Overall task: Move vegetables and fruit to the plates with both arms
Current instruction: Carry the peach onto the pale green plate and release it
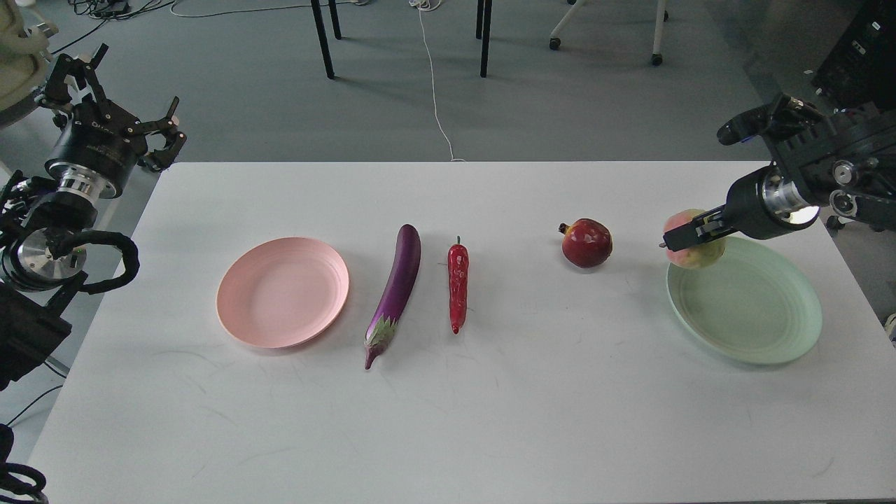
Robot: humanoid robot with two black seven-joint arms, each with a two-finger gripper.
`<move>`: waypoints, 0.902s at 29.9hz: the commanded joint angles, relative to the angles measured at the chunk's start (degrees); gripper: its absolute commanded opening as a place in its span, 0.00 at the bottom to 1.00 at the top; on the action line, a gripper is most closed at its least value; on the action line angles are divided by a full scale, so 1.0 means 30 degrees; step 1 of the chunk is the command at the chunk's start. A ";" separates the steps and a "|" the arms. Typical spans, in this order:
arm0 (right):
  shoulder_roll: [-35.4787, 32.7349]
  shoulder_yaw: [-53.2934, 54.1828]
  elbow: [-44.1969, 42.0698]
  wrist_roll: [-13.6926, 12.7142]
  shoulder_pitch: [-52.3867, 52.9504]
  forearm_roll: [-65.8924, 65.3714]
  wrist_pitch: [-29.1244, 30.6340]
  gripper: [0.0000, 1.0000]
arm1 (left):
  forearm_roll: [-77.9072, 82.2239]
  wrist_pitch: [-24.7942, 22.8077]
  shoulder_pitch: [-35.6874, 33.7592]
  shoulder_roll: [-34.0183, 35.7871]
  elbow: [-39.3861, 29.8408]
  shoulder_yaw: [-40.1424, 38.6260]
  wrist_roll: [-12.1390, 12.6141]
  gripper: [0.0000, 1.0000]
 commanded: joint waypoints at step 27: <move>-0.2871 0.0903 0.1120 -0.0974 -0.4356 -0.2022 -0.0003 0.97 | 0.0019 0.0000 0.0175 0.0445 -0.0002 0.0031 0.0000 0.99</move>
